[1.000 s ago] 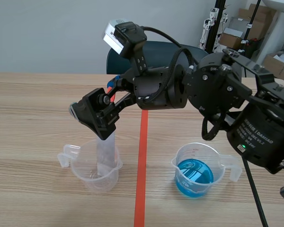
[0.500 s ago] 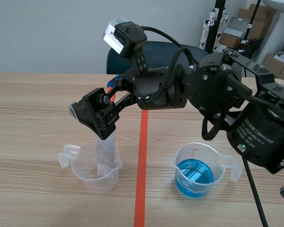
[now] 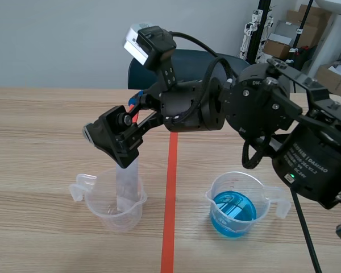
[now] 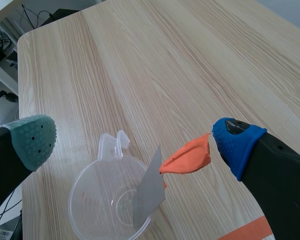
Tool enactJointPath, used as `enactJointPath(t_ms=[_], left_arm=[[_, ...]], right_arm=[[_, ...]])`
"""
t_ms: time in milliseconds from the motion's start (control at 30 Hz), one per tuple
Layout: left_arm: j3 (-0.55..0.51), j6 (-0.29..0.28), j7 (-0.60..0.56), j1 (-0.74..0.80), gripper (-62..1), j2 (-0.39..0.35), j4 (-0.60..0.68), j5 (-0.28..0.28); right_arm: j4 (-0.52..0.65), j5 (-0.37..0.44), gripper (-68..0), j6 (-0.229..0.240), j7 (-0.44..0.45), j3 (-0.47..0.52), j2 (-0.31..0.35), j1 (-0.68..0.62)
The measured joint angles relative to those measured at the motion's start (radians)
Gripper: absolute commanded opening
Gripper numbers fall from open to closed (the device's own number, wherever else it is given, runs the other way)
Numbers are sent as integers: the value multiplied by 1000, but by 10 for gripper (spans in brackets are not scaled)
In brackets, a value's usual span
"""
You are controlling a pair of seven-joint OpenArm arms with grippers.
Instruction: Do the redox reaction experiment. put the plate into the left beaker
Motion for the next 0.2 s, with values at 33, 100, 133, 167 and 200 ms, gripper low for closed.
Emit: enactJointPath(t_ms=[33,100,133,167,200], left_arm=[[0,0,0,0,14,0,0,0],[0,0,0,0,14,0,0,0],[0,0,0,0,14,0,0,0],[0,0,0,0,14,0,0,0],[0,0,0,0,14,0,0,0]], right_arm=[[0,0,4,0,0,0,-2,0],[0,0,4,0,0,0,-3,0],[0,0,4,0,0,0,-3,0],[0,0,4,0,0,0,-3,0],[0,0,4,0,0,0,-3,0]])
